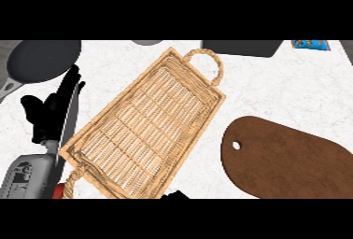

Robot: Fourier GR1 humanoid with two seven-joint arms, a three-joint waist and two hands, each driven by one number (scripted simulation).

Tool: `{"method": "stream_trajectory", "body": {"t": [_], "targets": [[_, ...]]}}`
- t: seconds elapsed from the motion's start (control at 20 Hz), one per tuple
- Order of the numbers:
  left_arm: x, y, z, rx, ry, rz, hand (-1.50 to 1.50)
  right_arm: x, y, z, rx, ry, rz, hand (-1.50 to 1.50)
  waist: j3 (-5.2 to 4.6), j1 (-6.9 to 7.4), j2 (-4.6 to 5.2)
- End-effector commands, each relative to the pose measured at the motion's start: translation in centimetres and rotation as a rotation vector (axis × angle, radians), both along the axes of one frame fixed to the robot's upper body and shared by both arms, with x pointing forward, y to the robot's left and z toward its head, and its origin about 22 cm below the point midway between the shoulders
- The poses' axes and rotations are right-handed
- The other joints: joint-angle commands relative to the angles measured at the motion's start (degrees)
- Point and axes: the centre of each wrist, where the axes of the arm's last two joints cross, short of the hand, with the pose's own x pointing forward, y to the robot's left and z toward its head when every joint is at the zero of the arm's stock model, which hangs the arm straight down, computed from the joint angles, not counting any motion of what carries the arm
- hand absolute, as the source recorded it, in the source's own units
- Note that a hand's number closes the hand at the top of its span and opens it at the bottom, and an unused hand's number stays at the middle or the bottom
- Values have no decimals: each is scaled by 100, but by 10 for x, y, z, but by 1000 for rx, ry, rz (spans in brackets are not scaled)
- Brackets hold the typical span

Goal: Pick the cupcake from the cutting board and place it in the basket

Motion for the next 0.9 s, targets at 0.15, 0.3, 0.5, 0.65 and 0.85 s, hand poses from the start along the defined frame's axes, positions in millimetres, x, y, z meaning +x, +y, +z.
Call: {"method": "stream_trajectory", "body": {"t": [0.15, 0.3, 0.5, 0.65, 0.85], "targets": [[-2, 11, -1, -9, 26, 31, 0, -51, 31, 24, 348, -138, 54, 150, 11, -287, -45], [-4, 14, -5, -12, 21, 64, 0, -58, 34, 38, 433, -202, 50, 150, -8, -376, -61], [-7, 20, -6, -6, 37, 84, 0, -59, 36, 45, 425, -267, 15, 150, -28, -533, -89], [-5, 20, -4, -16, 14, 94, 0, -42, 34, 55, 402, -290, -15, 150, -33, -553, -76], [-7, 21, -8, -9, 33, 87, 0, -30, 32, 65, 420, -307, -79, 150, -31, -573, -60]]}}
